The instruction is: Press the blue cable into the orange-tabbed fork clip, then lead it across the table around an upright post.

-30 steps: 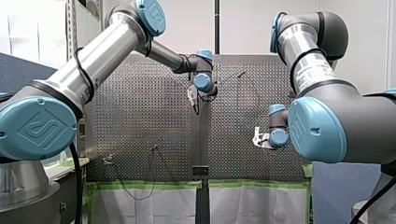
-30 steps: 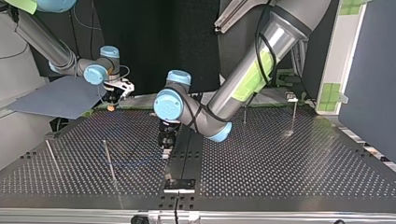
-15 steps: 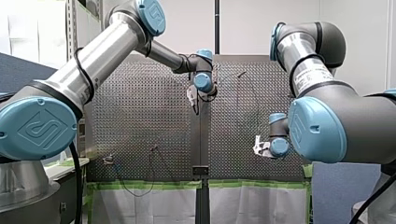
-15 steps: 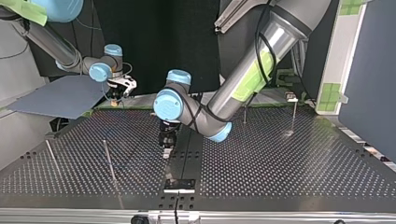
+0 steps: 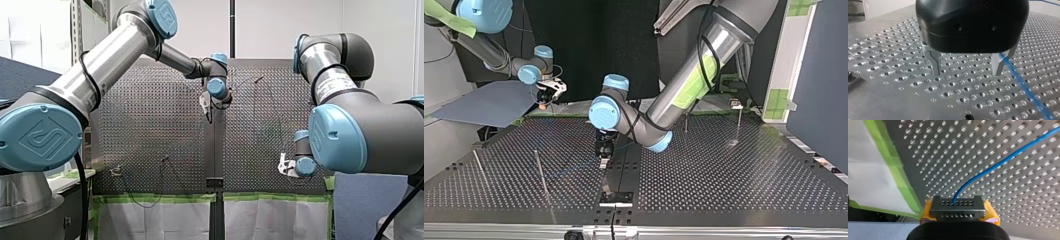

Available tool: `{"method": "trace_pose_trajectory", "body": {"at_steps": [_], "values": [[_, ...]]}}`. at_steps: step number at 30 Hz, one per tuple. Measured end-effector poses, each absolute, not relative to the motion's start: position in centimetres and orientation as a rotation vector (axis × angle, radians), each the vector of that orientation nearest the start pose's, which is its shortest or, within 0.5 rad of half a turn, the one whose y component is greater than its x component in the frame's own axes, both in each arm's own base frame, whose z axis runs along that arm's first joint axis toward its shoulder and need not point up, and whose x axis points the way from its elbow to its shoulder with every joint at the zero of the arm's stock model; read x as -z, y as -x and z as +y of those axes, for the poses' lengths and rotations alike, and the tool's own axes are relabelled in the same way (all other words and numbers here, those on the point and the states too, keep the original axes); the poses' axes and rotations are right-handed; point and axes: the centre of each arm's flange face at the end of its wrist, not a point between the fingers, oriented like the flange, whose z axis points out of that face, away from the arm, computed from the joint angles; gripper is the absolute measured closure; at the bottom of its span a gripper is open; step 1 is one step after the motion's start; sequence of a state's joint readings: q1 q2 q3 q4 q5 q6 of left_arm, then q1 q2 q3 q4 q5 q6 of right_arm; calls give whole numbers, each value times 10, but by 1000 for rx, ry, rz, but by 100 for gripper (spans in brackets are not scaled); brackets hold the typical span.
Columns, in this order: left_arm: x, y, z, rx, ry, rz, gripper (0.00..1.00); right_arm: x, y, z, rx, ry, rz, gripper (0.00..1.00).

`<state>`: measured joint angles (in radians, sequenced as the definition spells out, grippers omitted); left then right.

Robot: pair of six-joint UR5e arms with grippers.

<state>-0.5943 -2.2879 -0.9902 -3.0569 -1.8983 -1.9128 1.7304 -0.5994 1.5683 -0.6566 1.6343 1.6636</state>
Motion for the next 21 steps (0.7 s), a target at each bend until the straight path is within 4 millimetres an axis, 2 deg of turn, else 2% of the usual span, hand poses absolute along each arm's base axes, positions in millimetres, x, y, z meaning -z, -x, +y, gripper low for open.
{"method": "trace_pose_trajectory", "body": {"at_steps": [13,21], "values": [[-325,-568,-509,452,49,1641,0,87,-193,-611,-1112,-1435,-1497,100],[-324,-567,-509,445,54,1642,0,99,-177,-611,-1080,-1425,-1513,100]]}}
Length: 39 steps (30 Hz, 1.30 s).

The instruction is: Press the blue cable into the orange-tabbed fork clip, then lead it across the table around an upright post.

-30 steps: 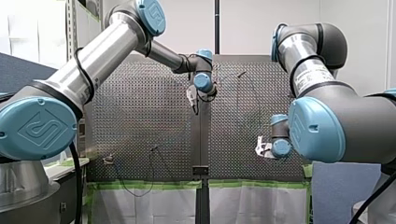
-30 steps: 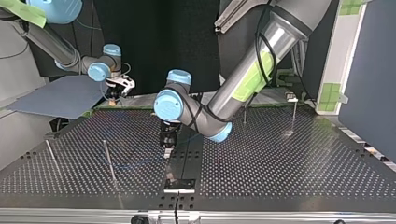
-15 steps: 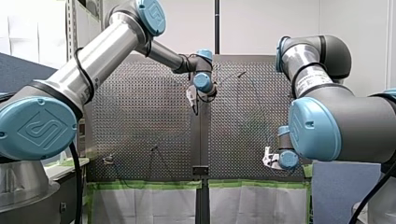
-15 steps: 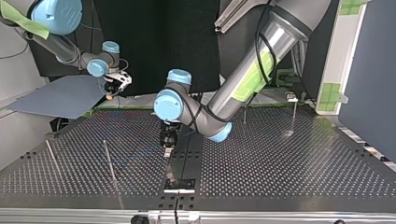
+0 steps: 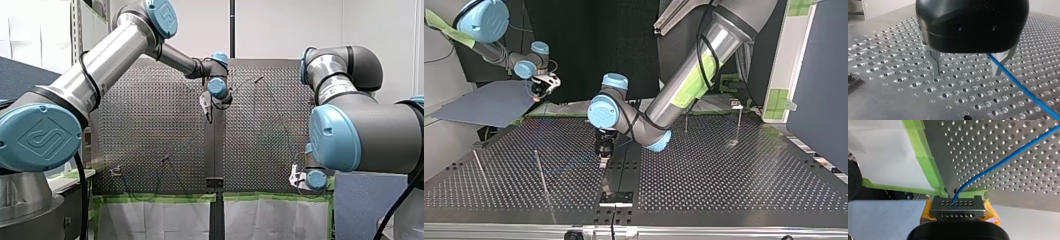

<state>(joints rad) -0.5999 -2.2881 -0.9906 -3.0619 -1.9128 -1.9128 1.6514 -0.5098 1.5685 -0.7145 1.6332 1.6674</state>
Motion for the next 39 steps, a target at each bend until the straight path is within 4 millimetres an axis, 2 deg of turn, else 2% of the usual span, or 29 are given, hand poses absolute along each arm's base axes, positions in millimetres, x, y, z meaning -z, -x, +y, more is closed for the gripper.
{"method": "trace_pose_trajectory", "body": {"at_steps": [12,27,34,39], "values": [[-323,-565,-508,434,51,1659,0,103,-162,-615,-1067,-1400,-1524,100],[-317,-550,-496,342,94,1772,0,103,-161,-615,-1068,-1396,-1524,100],[-340,-535,-491,327,102,1792,0,103,-161,-615,-1069,-1397,-1525,100],[-354,-520,-495,338,54,1816,0,103,-162,-615,-1071,-1398,-1524,100]]}}
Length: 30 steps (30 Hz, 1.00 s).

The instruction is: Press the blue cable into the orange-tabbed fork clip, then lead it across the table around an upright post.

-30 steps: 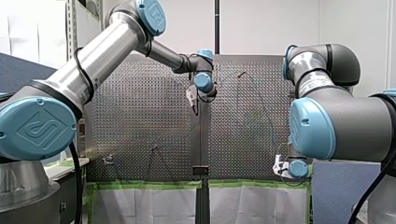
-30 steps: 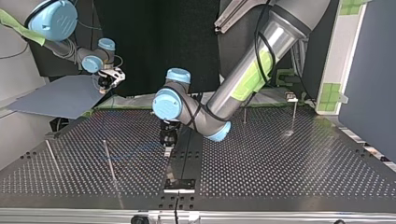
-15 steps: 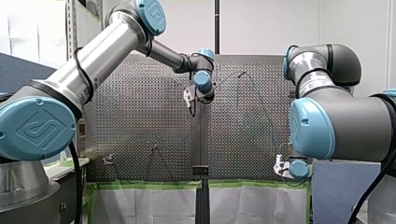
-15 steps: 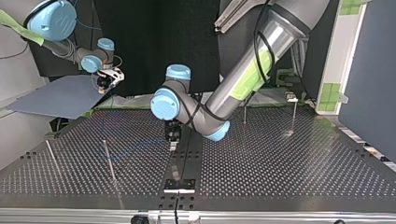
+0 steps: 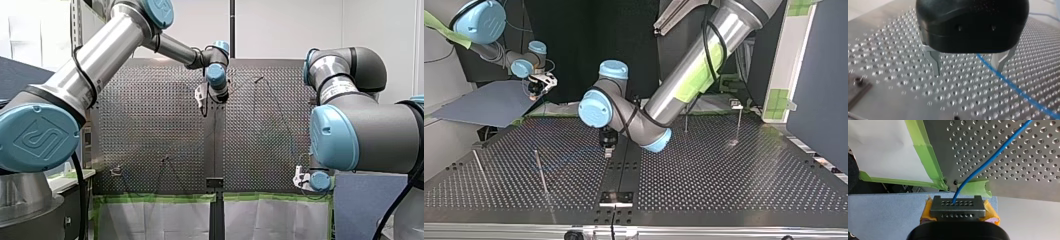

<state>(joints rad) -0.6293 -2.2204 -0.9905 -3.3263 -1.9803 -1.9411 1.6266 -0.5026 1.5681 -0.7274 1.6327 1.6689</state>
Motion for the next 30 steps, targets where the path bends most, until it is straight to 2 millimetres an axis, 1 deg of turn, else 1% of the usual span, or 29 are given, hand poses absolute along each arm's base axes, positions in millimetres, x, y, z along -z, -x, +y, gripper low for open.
{"method": "trace_pose_trajectory", "body": {"at_steps": [7,14,20,25,30], "values": [[-359,-500,-503,325,-33,1865,0,103,-162,-615,-1071,-1399,-1524,100],[-387,-481,-506,328,-75,1838,0,103,-162,-615,-1073,-1400,-1524,100],[-410,-471,-510,346,-131,1796,0,103,-163,-615,-1075,-1401,-1524,100],[-426,-471,-519,380,-184,1738,0,103,-162,-615,-1077,-1400,-1524,100],[-448,-471,-529,418,-224,1672,0,103,-162,-615,-1079,-1400,-1525,100]]}}
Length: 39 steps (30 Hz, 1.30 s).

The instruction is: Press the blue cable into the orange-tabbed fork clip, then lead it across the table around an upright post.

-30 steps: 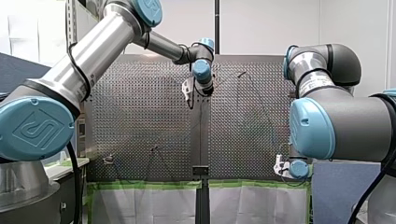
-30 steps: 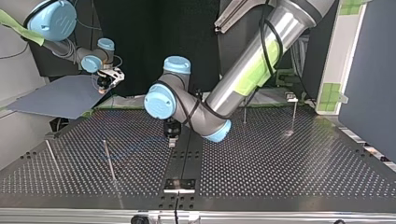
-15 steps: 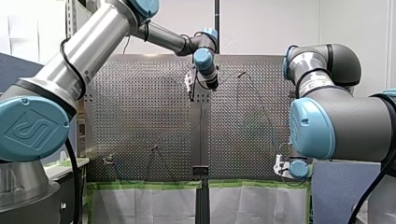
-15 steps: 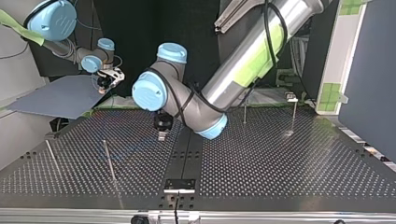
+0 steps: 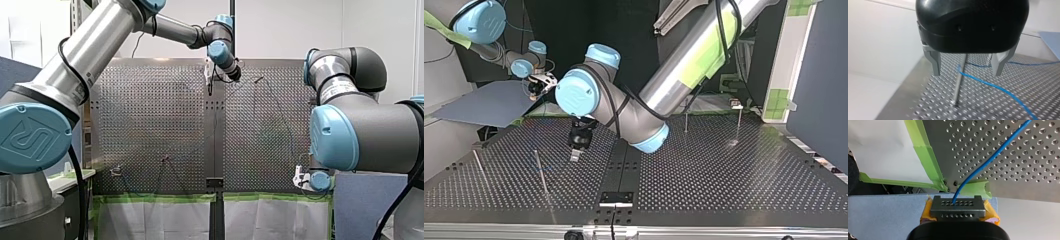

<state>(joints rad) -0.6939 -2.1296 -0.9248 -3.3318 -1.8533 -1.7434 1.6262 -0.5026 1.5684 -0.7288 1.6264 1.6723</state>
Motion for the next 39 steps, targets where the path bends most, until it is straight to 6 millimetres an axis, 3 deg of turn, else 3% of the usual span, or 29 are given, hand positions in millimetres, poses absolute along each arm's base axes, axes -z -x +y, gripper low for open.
{"method": "trace_pose_trajectory", "body": {"at_steps": [9,24,39], "values": [[-462,-471,-533,442,-230,1650,0,103,-163,-615,-1086,-1402,-1527,100],[-456,-471,-515,332,-186,1728,0,103,-165,-614,-1086,-1409,-1527,100],[-458,-468,-518,280,-251,1707,0,103,-167,-614,-1088,-1410,-1523,100]]}}
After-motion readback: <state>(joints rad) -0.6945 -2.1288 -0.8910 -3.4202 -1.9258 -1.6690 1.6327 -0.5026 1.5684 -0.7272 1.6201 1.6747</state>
